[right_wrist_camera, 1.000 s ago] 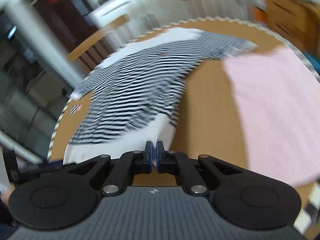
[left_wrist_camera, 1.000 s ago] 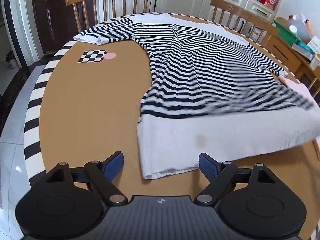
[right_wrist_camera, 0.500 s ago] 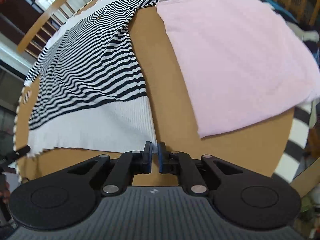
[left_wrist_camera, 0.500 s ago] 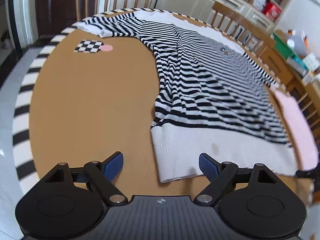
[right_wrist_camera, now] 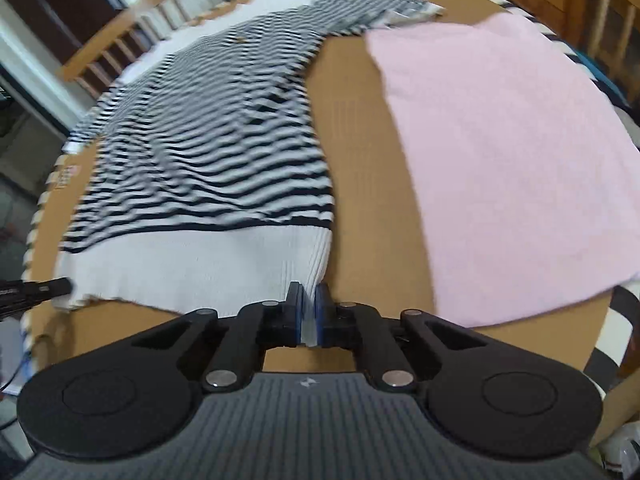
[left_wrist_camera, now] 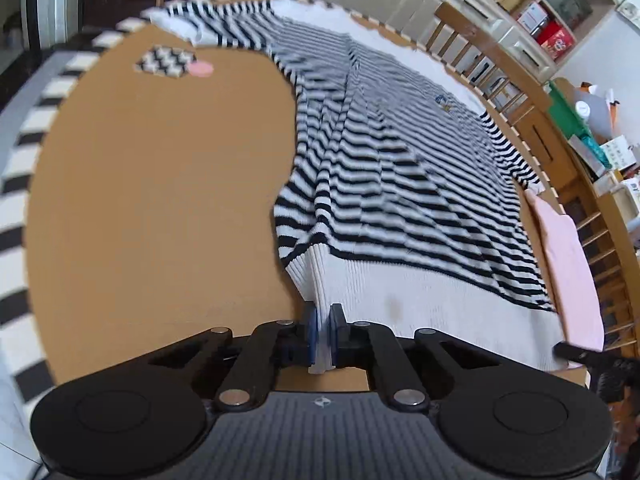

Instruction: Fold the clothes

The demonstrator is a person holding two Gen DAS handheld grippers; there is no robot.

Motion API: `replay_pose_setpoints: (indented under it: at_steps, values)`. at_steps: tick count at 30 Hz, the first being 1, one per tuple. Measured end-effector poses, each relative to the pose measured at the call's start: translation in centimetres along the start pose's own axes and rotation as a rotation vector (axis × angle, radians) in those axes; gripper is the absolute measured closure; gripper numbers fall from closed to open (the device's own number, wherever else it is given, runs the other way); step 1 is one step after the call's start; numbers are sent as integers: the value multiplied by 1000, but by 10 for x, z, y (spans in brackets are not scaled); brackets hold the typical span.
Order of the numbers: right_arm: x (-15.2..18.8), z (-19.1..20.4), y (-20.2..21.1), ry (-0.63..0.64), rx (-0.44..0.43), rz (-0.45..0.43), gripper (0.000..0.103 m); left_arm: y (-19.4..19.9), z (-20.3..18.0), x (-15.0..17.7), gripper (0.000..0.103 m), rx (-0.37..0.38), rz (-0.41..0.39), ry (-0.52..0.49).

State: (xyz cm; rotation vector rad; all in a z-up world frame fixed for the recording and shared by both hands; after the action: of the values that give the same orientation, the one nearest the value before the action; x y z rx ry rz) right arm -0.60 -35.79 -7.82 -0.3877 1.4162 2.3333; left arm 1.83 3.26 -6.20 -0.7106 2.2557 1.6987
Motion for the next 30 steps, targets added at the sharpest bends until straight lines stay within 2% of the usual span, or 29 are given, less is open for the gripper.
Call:
replay_pose_setpoints:
  at_steps: [3,6,9,11,16,20,22,24,25,27,30]
  values:
    - [-10,3,35,-63,-80,-55,97,16,-2,-3,96,-6,3,-15]
    - [-10,-9,38,-107,-88,-19,97,32,3,-2,96,-8,24,0]
    - [1,-23,10,-137,-50,63,97,1,18,13,96,-53,117,27]
    - [5,-31,-2,-191,-61,95,97,-11,30,18,96,-36,144,117]
    - [4,-35,-2,-154,-19,103,97,-11,26,16,94,-42,144,92]
    - [3,-33,1,-156,10,94,96,-9,29,17,90,-32,153,115]
    - [5,-34,-4,-172,30,115,92,-9,30,18,87,-26,157,127]
    - [7,-30,-4,-173,32,134,90,-5,34,14,74,-30,171,117]
    - [4,-30,1,-163,39,118,89,-1,34,12,71,-38,160,103]
    - [-7,-31,14,-129,61,67,87,12,39,-2,58,-43,111,78]
    - [-36,-35,20,-88,64,-25,76,7,45,-39,44,-45,9,99]
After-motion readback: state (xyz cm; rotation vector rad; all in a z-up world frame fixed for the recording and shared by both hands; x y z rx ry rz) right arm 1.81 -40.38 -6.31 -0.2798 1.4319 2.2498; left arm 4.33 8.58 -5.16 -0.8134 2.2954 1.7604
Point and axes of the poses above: each gripper's, at about its wrist camera, not at the fingertips, and y roughly against the way its jaws point, z to its left, x to its underside, the point moved 4 cm from there along -y, roughly the way its jaws point, and after that the axes turned 6 degrees about -x, right-handed, at the moved point
